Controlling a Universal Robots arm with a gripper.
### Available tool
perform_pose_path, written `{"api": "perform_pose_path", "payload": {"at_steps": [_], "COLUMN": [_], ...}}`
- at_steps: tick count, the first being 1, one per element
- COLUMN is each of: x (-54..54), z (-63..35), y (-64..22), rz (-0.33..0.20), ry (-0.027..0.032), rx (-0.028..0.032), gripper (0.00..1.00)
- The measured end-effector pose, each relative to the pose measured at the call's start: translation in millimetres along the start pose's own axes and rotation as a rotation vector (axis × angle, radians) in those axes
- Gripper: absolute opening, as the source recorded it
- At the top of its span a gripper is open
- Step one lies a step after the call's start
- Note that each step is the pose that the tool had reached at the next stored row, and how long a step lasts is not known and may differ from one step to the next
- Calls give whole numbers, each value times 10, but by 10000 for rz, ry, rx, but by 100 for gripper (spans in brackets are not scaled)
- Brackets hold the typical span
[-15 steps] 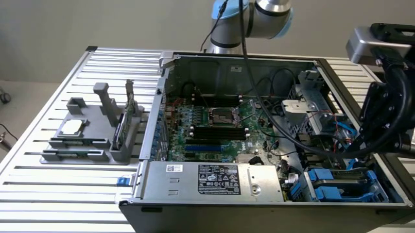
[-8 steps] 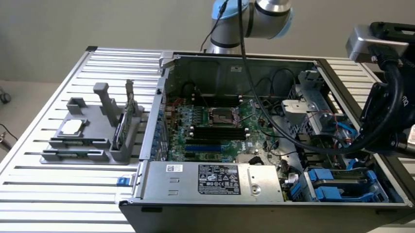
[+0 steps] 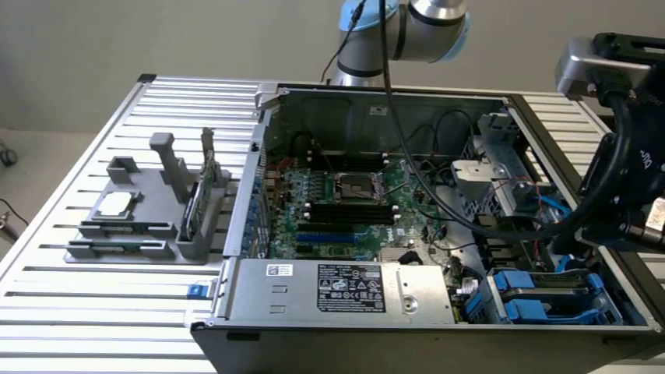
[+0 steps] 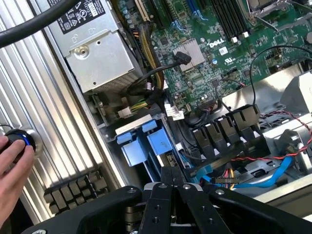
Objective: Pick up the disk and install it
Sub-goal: 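Insert the first disk wire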
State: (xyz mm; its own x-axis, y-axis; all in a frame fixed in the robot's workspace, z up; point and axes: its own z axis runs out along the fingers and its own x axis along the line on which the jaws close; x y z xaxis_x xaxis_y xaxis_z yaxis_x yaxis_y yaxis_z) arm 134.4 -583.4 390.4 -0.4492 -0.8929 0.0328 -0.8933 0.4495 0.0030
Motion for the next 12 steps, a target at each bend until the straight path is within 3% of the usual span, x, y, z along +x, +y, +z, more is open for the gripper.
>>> {"api": "perform_pose_path", "payload": {"at_steps": [12], "x": [-1], "z": [0], "y": [0], "rz": [1353], "ry": [11], "rx": [-37], "gripper": [11]}}
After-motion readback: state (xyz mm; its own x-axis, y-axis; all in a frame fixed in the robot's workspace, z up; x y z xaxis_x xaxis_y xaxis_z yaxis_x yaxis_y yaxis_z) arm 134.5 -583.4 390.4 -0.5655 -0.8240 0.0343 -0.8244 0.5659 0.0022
